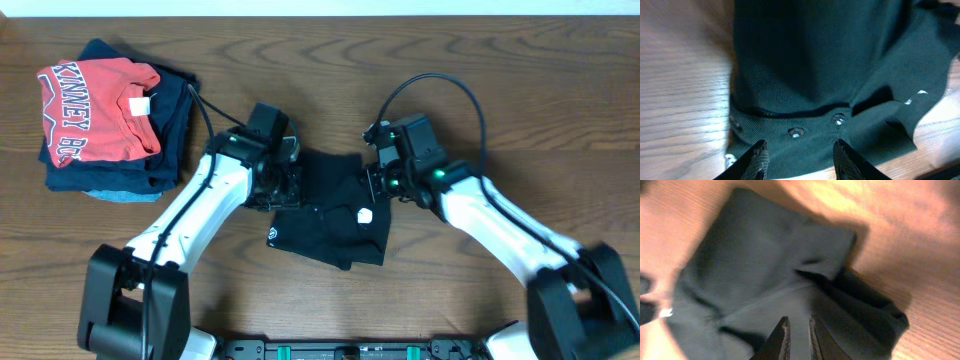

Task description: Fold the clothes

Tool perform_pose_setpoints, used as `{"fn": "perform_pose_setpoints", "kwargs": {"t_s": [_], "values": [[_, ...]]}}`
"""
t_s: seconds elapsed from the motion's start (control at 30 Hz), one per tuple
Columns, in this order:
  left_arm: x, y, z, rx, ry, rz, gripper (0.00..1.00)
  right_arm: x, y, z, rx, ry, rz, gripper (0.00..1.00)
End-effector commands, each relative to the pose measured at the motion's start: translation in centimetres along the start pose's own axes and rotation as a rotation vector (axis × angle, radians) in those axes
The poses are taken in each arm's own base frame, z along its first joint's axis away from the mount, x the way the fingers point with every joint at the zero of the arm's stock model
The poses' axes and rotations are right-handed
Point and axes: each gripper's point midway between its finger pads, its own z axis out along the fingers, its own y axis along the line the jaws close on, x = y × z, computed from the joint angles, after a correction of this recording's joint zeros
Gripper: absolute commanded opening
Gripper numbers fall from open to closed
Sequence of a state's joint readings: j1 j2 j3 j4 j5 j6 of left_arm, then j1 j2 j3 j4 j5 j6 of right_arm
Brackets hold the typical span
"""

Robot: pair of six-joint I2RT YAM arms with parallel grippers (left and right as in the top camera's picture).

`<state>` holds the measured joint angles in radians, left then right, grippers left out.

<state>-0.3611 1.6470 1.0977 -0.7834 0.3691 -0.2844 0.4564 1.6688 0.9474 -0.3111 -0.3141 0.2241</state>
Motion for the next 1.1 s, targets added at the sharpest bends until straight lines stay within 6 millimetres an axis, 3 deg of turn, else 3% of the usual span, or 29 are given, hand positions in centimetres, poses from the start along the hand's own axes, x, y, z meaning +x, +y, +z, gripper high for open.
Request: {"fn": "perform_pose_setpoints", "kwargs": {"t_s": [0.0, 0.17, 0.33, 0.43, 0.57, 0.67, 0.8, 0.9, 0.97, 1.07], "values": [[1.9, 0.9, 2.6, 0.004, 0.080, -0.112, 0.43, 1.5, -2.4, 2.4, 0.062, 0.061, 0.050, 0.11], [1.9, 1.8, 5.1, 0.000, 0.096, -0.123, 0.43, 6.0, -5.1, 3.6, 0.162, 0.226, 0.237, 0.01], [-0.2, 2.4, 6.6, 0.010, 0.039, -0.121, 0.44, 10.1, -4.7, 2.2, 0.236, 0.374, 0.434, 0.02], [-2.8, 2.9, 6.1, 0.037, -0.046, -0.135, 0.44, 11.3, -4.2, 1.5, 0.264, 0.419, 0.477, 0.01], [-7.0, 3.9, 3.6, 0.070, -0.159, -0.176, 0.44, 12.1, -3.7, 0.0, 0.284, 0.451, 0.508, 0.01], [-9.6, 3.4, 1.1, 0.164, -0.212, -0.159, 0.44, 11.1, -3.2, -0.9, 0.263, 0.417, 0.477, 0.01], [-10.8, 2.2, -1.7, 0.258, -0.212, -0.126, 0.48, 8.0, -1.8, -2.5, 0.183, 0.295, 0.326, 0.04], [-9.6, 2.1, -2.8, 0.244, -0.156, -0.118, 0.53, 5.0, -0.4, -4.5, 0.125, 0.165, 0.193, 0.16], [-8.0, 2.1, -3.3, 0.231, -0.105, -0.115, 0.56, 3.2, 0.5, -5.9, 0.093, 0.076, 0.112, 0.31], [-5.4, 2.2, -3.7, 0.214, -0.017, -0.149, 0.59, 1.2, 1.6, -6.8, 0.051, -0.009, 0.021, 0.36]]}}
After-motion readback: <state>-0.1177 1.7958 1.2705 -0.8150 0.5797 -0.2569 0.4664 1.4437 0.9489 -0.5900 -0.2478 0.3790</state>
